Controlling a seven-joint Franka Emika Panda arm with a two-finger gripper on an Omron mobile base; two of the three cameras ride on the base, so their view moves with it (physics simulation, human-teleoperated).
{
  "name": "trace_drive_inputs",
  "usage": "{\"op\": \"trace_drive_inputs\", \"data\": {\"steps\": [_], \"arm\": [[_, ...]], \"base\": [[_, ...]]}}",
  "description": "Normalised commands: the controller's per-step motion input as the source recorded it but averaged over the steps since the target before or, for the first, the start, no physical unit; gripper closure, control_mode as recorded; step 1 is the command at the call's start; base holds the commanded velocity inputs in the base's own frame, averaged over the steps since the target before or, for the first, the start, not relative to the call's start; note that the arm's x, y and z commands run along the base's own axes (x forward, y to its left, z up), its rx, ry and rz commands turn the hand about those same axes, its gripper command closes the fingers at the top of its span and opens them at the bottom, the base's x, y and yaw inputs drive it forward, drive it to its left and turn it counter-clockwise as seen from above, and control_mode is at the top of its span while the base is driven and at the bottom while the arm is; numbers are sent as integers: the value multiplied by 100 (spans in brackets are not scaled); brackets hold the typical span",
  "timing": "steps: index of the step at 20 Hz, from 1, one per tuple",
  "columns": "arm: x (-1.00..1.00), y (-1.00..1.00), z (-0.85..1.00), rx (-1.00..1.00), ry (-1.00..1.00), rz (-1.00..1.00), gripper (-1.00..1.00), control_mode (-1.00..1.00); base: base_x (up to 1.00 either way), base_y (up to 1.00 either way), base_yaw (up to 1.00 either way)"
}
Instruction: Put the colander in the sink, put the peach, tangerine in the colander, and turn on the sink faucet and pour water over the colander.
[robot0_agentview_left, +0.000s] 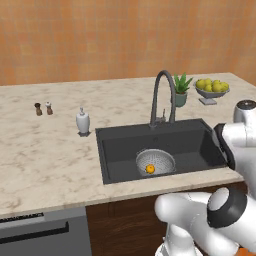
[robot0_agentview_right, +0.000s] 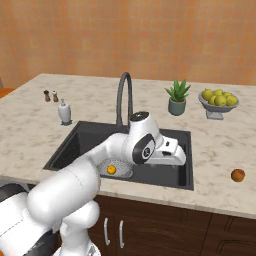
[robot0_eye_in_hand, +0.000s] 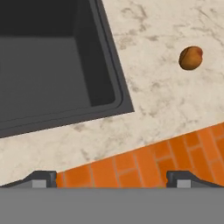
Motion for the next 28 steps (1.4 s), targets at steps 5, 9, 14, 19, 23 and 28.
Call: {"op": "trace_drive_inputs", "data": {"steps": [5, 9, 14, 19, 23, 28], "arm": [[18, -89, 5, 0, 7, -10, -100, -100], [18, -87, 1, 4, 1, -5, -100, -100], [18, -82, 0, 8, 0, -3, -100, -100], [18, -72, 0, 12, -2, -1, -100, -100], [24, -57, -5, 10, -3, 0, -100, -100], [25, -47, -9, 11, 0, -2, -100, -100]], "base": [[0, 0, 0], [0, 0, 0], [0, 0, 0], [0, 0, 0], [0, 0, 0], [0, 0, 0]]}}
